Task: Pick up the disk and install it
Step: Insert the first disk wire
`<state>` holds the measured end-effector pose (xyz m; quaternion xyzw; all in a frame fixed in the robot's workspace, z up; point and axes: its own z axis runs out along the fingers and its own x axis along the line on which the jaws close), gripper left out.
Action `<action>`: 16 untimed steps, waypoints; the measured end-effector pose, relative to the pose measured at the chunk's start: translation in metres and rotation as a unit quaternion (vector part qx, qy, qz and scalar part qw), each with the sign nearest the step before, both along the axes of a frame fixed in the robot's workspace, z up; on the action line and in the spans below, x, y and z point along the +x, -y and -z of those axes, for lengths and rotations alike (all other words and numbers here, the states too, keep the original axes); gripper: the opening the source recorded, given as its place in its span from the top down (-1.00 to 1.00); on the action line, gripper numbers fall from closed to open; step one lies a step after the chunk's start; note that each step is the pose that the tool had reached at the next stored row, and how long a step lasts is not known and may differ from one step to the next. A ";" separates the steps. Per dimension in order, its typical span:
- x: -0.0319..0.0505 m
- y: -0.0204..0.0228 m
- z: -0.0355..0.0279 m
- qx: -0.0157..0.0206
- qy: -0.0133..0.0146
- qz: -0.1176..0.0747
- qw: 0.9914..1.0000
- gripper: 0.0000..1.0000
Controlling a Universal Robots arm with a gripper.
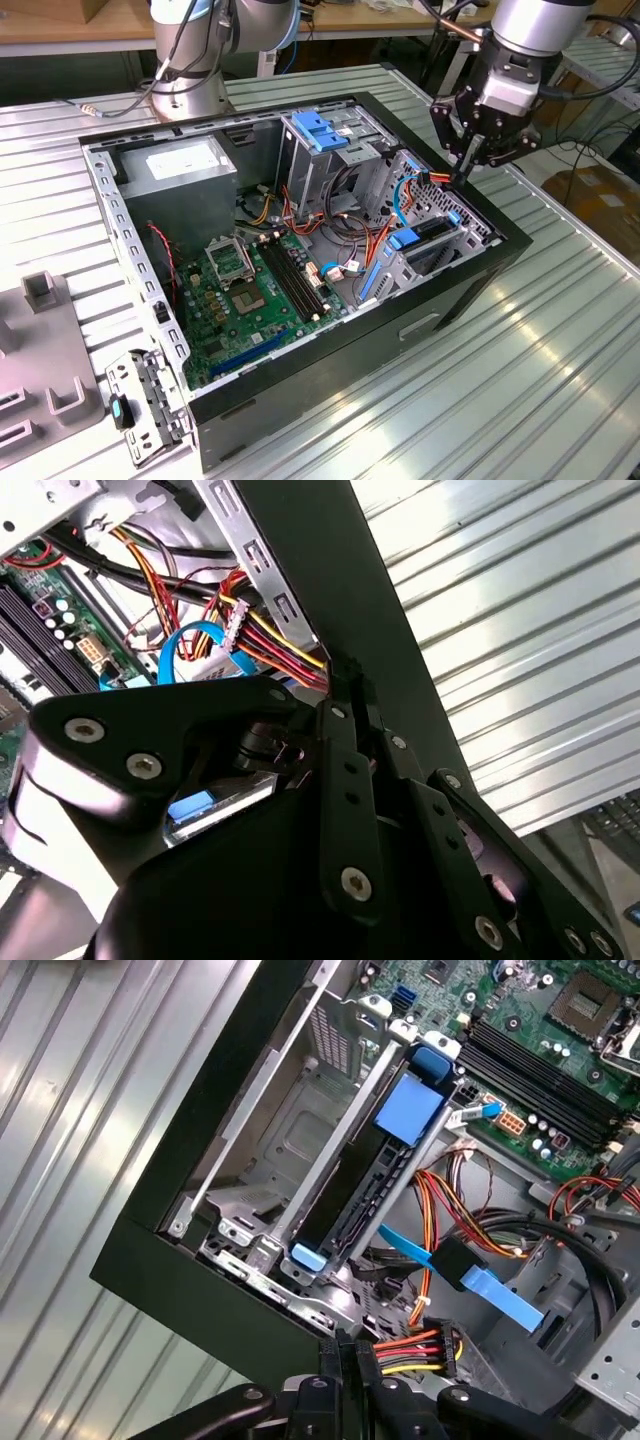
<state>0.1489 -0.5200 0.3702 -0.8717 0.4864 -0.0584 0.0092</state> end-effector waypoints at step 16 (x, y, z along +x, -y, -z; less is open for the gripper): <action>-0.0116 0.0000 0.0009 0.000 0.000 0.065 0.998 0.65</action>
